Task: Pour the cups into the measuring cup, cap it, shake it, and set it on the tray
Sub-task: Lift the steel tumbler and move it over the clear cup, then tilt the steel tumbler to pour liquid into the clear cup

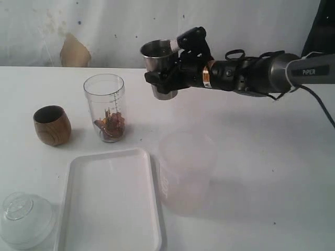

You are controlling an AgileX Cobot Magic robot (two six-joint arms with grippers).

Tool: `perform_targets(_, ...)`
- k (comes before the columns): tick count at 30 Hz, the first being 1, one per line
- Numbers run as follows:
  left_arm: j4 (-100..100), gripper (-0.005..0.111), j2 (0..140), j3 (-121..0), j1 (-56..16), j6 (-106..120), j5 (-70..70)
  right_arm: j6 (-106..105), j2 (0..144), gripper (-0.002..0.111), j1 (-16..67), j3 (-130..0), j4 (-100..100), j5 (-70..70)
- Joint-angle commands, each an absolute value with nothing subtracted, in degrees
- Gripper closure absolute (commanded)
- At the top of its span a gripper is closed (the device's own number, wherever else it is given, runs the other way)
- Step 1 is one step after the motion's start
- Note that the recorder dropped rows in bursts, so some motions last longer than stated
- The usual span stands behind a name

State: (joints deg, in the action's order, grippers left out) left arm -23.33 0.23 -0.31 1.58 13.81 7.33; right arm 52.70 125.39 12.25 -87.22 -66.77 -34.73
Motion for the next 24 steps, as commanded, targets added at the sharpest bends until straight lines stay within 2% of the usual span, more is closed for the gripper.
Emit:
perform_targets(1, -24.0, 0.107, 0.0, 0.0, 1.5, 13.6, 6.5, 51.1, 121.5, 0.108, 15.9, -87.5, -66.0, -30.4)
perform_targets(19, -24.0, 0.107, 0.0, 0.0, 1.5, 13.6, 6.5, 32.9, 117.4, 0.108, 28.2, -88.3, -69.0, -1.0)
perform_targets(24, -24.0, 0.107, 0.0, 0.0, 1.5, 13.6, 6.5, 31.5, 117.4, 0.108, 29.3, -90.1, -69.4, 3.5)
